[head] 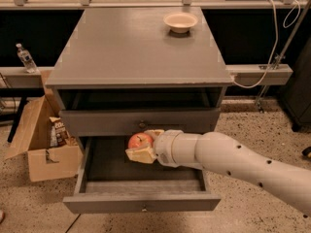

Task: Place apple into middle drawer

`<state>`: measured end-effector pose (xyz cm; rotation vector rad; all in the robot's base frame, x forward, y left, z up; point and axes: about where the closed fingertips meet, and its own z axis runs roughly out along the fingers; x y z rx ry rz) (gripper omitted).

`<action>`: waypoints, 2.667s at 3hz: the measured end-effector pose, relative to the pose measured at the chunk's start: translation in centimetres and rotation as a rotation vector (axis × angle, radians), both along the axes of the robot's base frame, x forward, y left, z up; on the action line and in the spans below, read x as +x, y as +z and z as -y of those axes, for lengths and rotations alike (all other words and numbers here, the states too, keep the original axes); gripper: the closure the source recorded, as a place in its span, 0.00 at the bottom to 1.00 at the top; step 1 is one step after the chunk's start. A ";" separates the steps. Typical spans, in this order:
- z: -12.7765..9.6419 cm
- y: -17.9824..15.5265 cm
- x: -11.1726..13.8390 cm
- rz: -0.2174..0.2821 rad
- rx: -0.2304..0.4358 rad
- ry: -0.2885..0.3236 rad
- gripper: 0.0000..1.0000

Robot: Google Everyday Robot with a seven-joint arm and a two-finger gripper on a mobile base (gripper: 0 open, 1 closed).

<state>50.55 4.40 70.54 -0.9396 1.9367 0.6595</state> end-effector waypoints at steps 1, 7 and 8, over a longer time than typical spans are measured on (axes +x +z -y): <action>0.0 0.0 0.0 0.000 0.000 0.000 1.00; -2.3 -25.6 9.0 -0.171 0.051 0.042 0.27; -3.9 -27.1 9.0 -0.199 0.043 0.085 0.03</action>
Offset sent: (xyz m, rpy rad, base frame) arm 0.0322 -0.0082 -0.1303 -0.0520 0.0790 0.0171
